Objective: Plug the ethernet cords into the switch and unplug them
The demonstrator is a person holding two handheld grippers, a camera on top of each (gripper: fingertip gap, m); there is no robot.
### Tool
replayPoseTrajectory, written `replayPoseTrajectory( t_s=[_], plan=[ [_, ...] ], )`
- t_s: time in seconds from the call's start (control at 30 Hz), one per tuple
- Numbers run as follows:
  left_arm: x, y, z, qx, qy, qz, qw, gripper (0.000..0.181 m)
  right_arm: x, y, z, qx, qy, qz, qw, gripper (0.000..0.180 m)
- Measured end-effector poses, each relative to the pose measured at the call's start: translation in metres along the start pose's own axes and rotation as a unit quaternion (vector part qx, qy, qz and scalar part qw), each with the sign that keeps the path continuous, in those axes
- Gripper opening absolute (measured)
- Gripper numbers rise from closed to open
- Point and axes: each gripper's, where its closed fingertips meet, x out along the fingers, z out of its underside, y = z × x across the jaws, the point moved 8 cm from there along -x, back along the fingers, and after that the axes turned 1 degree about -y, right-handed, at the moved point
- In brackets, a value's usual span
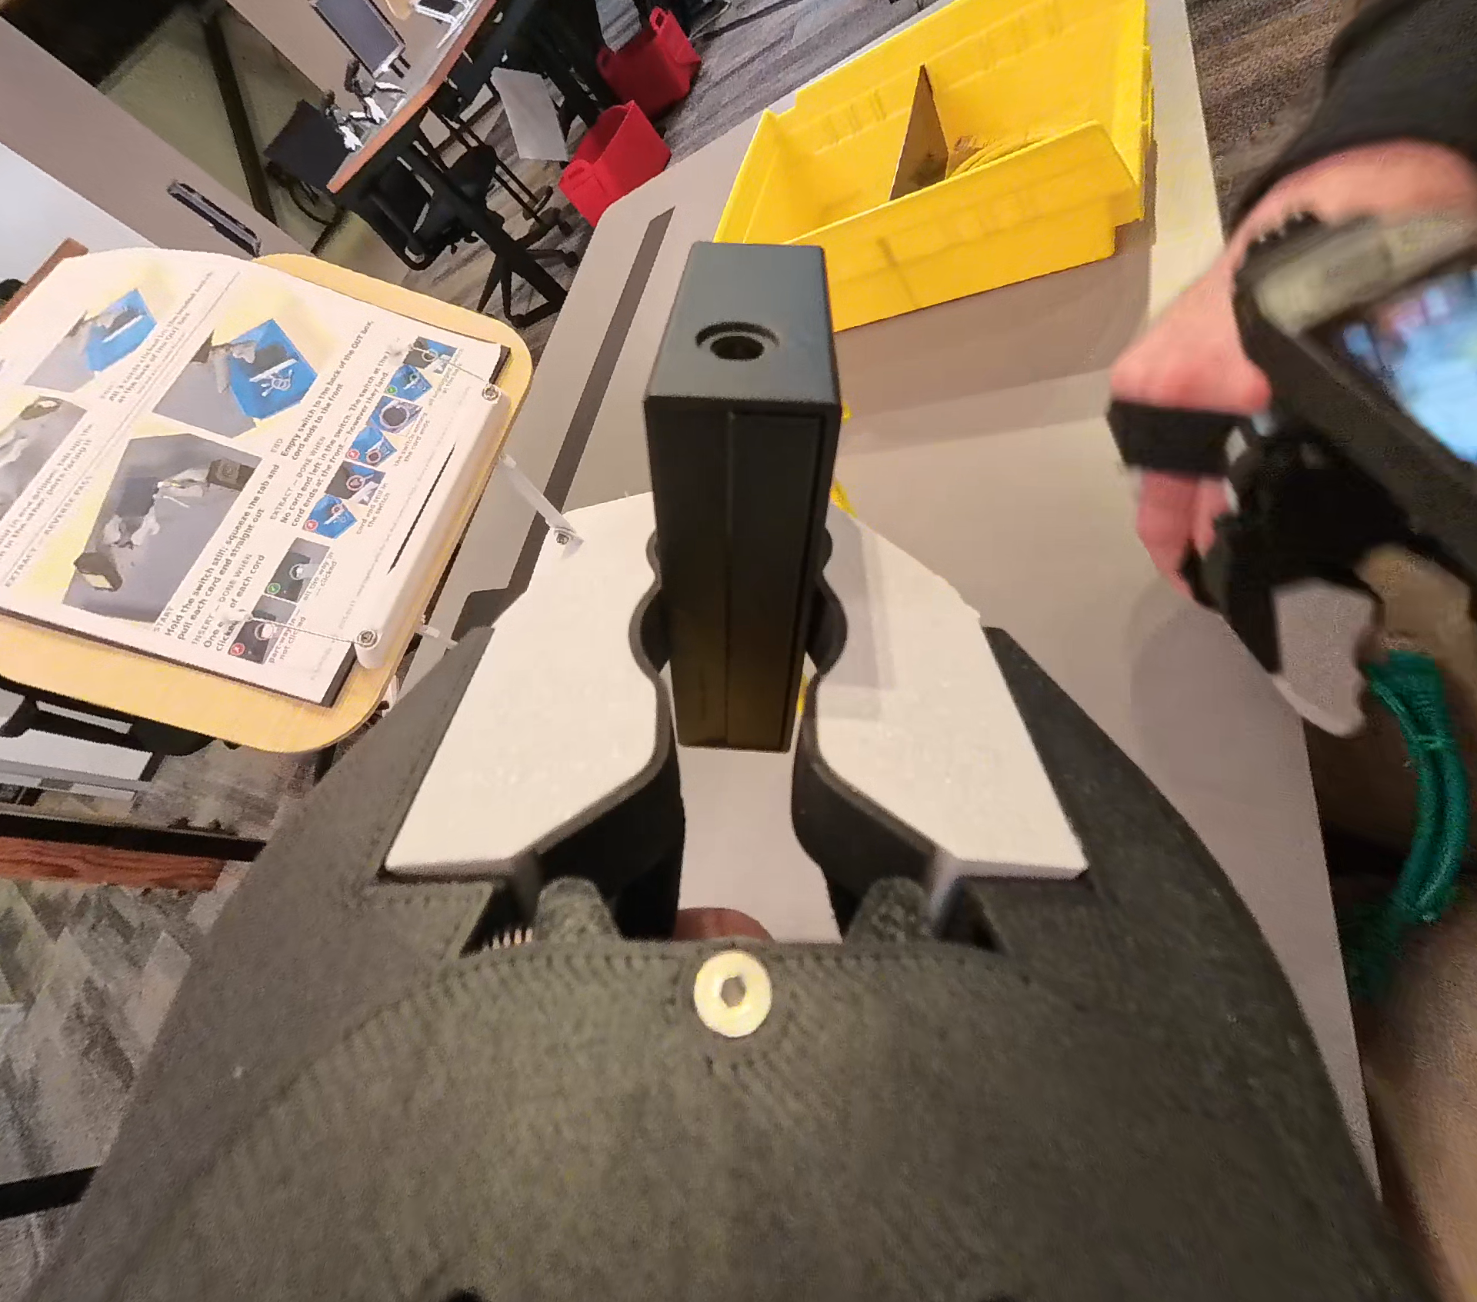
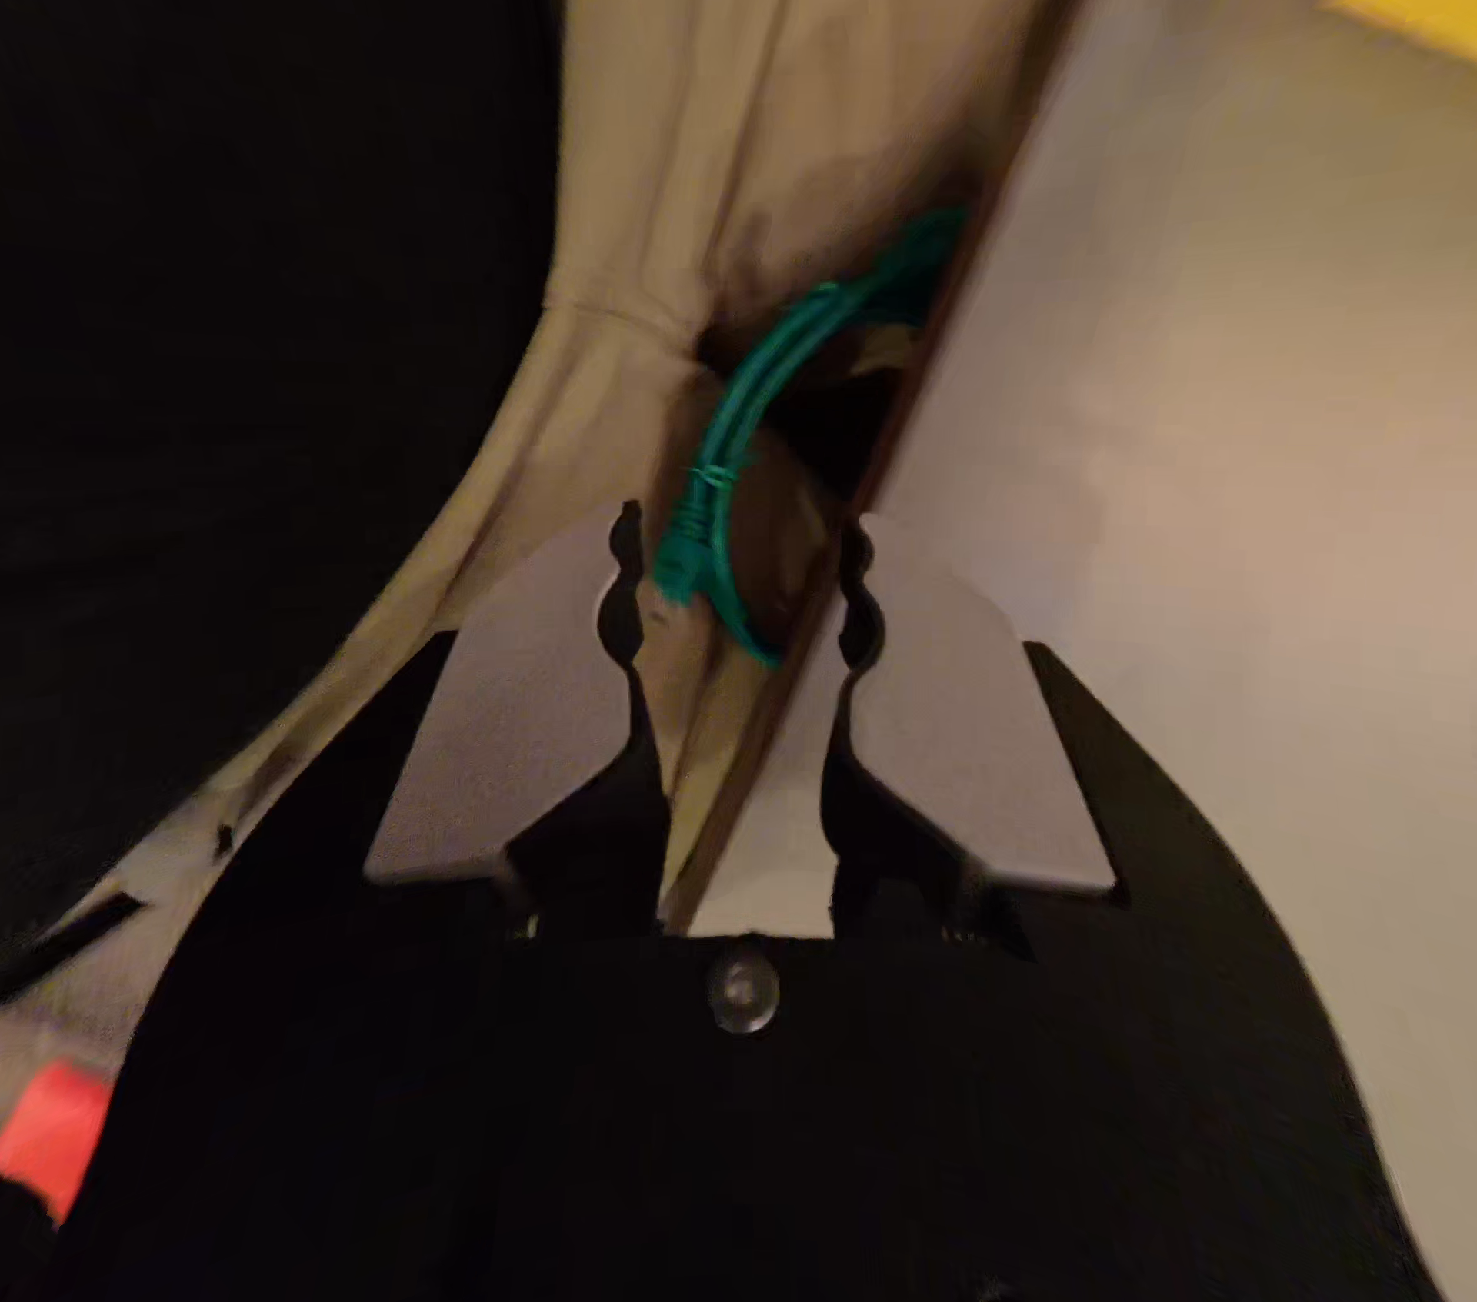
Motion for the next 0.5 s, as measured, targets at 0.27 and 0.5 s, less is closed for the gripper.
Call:
replayPoseTrajectory(
  t_s=[0.27, 0.5],
  plan=[
    [-0.008, -0.005, -0.002, 0.001, 0.011, -0.003, 1.000, 0.029, 0.056, -0.007, -0.016, -0.056, -0.097, -0.006, 0.994, 0.006],
    [-0.015, -0.008, -0.004, 0.008, 0.011, -0.015, 1.000, 0.029, 0.067, -0.013, -0.016, -0.099, -0.122, 0.044, 0.987, 0.000]
  ],
)
